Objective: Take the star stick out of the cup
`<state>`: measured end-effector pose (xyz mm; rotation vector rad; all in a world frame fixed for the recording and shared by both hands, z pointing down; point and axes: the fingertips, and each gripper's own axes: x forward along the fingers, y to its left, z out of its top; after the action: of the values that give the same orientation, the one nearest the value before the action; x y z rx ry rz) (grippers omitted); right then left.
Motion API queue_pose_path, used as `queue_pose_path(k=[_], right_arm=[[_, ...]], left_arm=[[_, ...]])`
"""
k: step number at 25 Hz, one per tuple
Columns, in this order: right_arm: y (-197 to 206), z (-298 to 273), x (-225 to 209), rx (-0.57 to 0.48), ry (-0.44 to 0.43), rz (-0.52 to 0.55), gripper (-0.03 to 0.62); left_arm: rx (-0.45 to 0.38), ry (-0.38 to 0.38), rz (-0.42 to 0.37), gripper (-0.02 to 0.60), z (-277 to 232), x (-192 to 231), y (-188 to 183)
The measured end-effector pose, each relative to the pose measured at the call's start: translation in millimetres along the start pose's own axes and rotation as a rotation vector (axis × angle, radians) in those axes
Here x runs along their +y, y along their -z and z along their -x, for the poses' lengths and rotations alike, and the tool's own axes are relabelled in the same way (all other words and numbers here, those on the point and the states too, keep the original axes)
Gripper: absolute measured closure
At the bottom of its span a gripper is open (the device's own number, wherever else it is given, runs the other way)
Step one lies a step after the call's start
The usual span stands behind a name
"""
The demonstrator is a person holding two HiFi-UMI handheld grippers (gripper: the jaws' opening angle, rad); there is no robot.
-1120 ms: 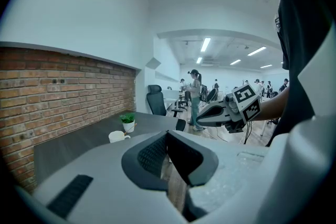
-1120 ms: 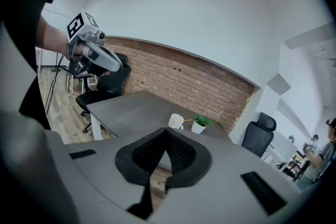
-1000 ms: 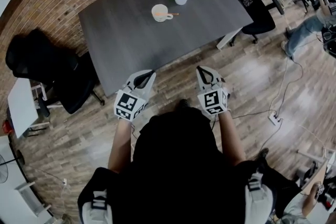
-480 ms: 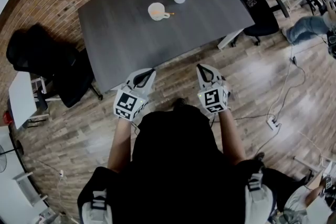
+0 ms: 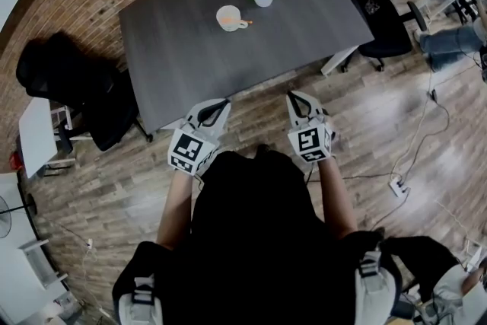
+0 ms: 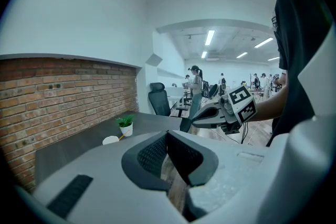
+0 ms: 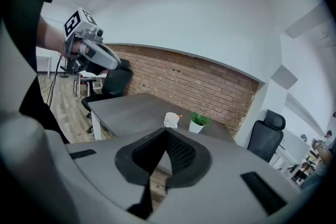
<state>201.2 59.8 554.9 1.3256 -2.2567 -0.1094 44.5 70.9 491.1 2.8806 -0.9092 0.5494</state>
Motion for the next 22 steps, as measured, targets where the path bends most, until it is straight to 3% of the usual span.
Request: queue_pose_path(k=[6, 10, 22], right_arm=[[-2, -5, -3, -0.011, -0.020, 0.005, 0.594], [-5, -8, 0, -0.017, -0.024, 0.008, 0.594], [-3, -17, -3, 0.027, -0.007, -0.003, 0.594]], left_arm=[[0.000, -0.012, -0.014, 0.580, -2, -2, -8], [0.028, -0.010, 0.018, 0.580, 1, -2, 0], [-0.018, 0.003, 0.020, 0.580, -10, 15, -3]])
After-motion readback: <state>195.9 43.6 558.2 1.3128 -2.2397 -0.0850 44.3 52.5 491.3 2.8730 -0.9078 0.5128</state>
